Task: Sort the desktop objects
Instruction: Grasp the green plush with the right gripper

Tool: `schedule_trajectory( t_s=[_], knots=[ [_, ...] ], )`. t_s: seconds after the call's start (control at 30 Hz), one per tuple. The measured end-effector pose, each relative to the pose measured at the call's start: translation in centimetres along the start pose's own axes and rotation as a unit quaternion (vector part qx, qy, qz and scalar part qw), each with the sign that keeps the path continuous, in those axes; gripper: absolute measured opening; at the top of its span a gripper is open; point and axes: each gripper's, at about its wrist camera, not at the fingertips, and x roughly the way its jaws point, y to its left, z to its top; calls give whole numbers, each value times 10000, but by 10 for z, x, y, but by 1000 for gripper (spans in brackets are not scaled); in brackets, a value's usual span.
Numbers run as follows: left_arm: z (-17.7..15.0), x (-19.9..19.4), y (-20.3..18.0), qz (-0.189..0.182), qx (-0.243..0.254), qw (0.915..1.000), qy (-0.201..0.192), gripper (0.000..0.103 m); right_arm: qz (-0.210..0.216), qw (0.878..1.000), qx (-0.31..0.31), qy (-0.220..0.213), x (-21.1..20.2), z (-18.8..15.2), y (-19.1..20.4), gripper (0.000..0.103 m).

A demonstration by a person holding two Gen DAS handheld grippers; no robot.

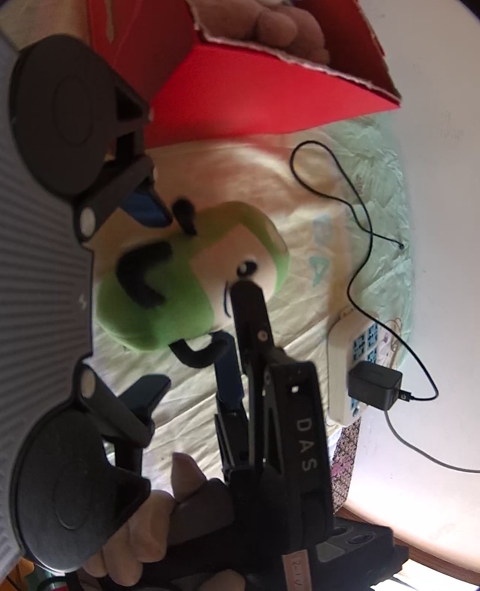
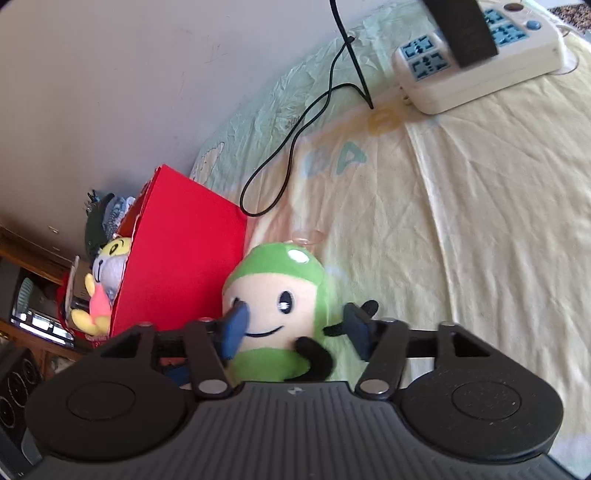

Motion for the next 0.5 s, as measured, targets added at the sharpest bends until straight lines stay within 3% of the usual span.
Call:
schedule_trajectory(
  t_s=[0.1, 0.27, 0.5],
  knots=[
    [2, 10, 5, 212, -42, 9997, 81, 80, 258, 9992, 200, 233, 15, -1, -4, 70],
    [1, 9, 12, 196, -100, 9997, 92, 73, 507, 9976, 332, 331, 18, -4, -6, 64],
    [-2, -11, -19, -57, 381, 9992, -111, 72, 472, 9983, 324, 86, -25, -13, -8, 62]
  ],
)
